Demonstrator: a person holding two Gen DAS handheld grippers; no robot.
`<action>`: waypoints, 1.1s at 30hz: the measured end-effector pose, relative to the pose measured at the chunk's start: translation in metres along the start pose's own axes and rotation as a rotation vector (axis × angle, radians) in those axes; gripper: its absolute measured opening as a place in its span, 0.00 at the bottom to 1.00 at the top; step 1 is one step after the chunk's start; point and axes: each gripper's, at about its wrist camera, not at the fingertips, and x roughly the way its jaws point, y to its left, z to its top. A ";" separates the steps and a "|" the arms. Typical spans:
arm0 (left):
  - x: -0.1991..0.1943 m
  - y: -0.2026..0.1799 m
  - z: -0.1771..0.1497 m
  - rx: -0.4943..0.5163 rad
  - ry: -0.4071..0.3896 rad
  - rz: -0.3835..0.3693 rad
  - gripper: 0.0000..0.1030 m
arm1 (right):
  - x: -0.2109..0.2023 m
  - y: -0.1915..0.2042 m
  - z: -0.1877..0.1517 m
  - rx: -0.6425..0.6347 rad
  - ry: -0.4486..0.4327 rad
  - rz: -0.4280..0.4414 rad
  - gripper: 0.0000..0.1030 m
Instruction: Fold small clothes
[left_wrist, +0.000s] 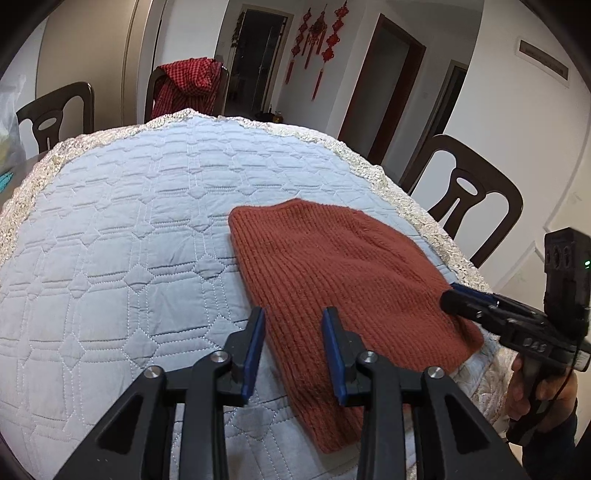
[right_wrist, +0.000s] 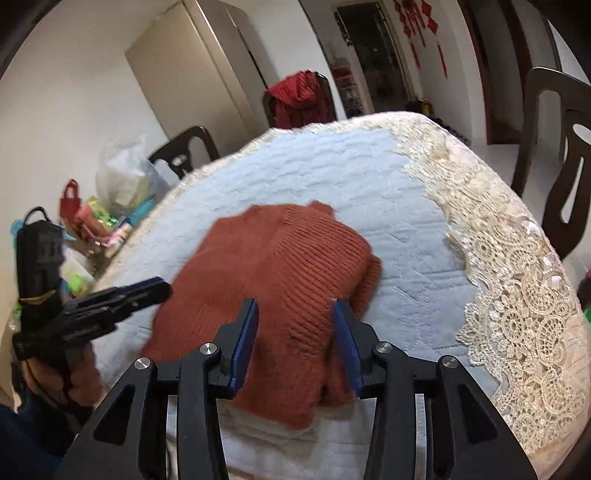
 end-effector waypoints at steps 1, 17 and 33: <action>0.001 0.000 0.000 0.002 -0.002 0.004 0.39 | 0.004 -0.002 -0.001 0.000 0.015 -0.025 0.42; 0.014 0.030 0.002 -0.168 0.040 -0.139 0.45 | 0.014 -0.038 0.007 0.198 0.039 0.075 0.46; 0.029 0.037 -0.008 -0.255 0.066 -0.224 0.52 | 0.032 -0.047 0.006 0.297 0.106 0.228 0.51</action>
